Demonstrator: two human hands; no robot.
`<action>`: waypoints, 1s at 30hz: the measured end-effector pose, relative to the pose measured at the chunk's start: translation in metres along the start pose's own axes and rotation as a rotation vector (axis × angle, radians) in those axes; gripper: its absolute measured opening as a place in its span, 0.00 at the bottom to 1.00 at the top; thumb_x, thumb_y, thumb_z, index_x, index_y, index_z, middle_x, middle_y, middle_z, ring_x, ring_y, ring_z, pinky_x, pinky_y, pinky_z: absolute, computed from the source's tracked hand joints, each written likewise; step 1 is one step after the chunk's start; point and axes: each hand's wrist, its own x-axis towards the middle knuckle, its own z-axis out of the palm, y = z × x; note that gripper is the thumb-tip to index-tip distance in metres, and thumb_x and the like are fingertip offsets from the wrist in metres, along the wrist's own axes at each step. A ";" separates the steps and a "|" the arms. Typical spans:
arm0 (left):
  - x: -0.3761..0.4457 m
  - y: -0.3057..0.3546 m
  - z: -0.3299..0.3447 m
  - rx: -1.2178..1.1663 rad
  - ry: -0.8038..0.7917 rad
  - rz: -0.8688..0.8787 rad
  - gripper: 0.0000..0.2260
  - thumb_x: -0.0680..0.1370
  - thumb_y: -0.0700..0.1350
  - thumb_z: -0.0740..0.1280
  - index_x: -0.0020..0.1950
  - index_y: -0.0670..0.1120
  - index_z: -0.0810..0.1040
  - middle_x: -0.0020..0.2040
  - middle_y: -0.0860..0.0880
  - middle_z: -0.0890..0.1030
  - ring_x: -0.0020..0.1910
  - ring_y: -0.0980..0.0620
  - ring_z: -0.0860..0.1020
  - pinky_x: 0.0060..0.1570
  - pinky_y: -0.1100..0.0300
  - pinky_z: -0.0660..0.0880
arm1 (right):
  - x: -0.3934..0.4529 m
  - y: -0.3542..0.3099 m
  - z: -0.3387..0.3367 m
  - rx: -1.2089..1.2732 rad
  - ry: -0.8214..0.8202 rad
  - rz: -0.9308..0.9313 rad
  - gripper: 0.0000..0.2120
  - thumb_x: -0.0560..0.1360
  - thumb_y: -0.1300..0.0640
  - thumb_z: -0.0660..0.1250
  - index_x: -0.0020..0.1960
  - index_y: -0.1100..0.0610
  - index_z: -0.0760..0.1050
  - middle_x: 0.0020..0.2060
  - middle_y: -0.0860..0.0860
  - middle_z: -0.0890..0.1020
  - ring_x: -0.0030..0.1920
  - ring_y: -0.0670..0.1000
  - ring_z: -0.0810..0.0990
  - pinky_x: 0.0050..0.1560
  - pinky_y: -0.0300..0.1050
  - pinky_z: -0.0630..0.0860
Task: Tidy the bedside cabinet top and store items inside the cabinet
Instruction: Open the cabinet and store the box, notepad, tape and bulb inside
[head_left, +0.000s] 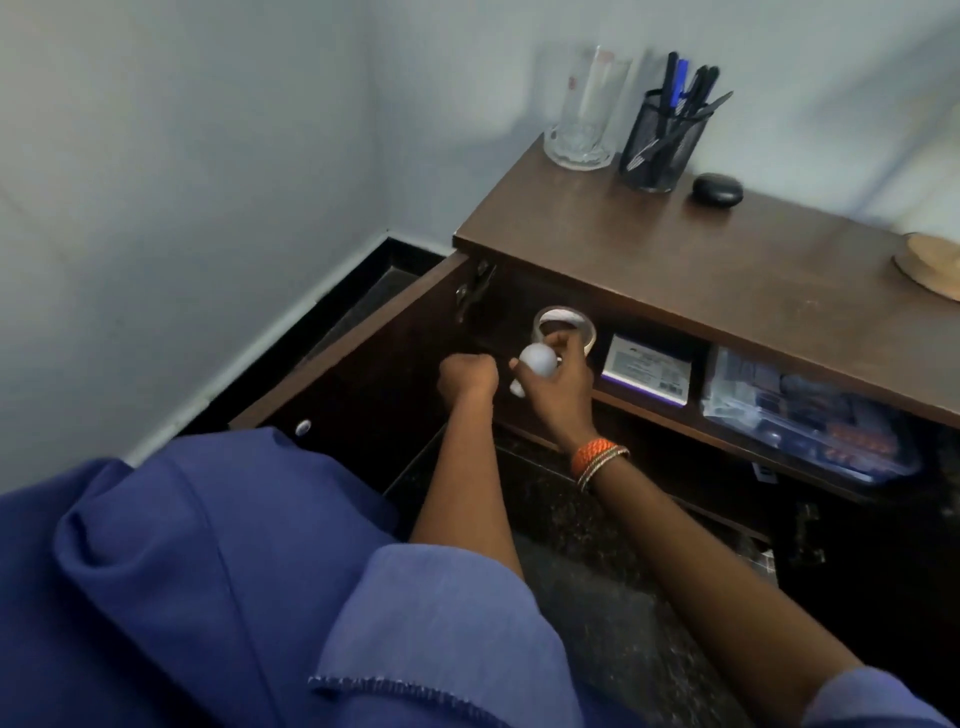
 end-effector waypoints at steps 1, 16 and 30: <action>0.000 -0.002 -0.002 -0.007 -0.060 -0.054 0.13 0.77 0.41 0.61 0.60 0.42 0.75 0.59 0.41 0.78 0.57 0.42 0.77 0.53 0.49 0.77 | 0.004 0.003 0.004 -0.017 -0.005 -0.007 0.18 0.69 0.59 0.73 0.53 0.58 0.67 0.45 0.50 0.76 0.42 0.45 0.76 0.40 0.33 0.71; 0.014 -0.010 0.029 -0.172 -0.212 0.053 0.11 0.79 0.43 0.61 0.60 0.42 0.74 0.52 0.44 0.78 0.50 0.47 0.76 0.41 0.55 0.75 | 0.095 0.009 0.045 -0.288 -0.041 -0.048 0.19 0.70 0.53 0.72 0.56 0.62 0.75 0.51 0.57 0.82 0.52 0.56 0.80 0.55 0.47 0.74; 0.037 -0.046 0.023 -0.280 -0.104 -0.088 0.13 0.78 0.36 0.62 0.62 0.40 0.74 0.60 0.40 0.78 0.53 0.48 0.77 0.60 0.50 0.74 | 0.148 0.012 0.054 -0.652 -0.170 0.007 0.22 0.75 0.49 0.65 0.65 0.59 0.73 0.64 0.58 0.76 0.65 0.60 0.72 0.66 0.49 0.65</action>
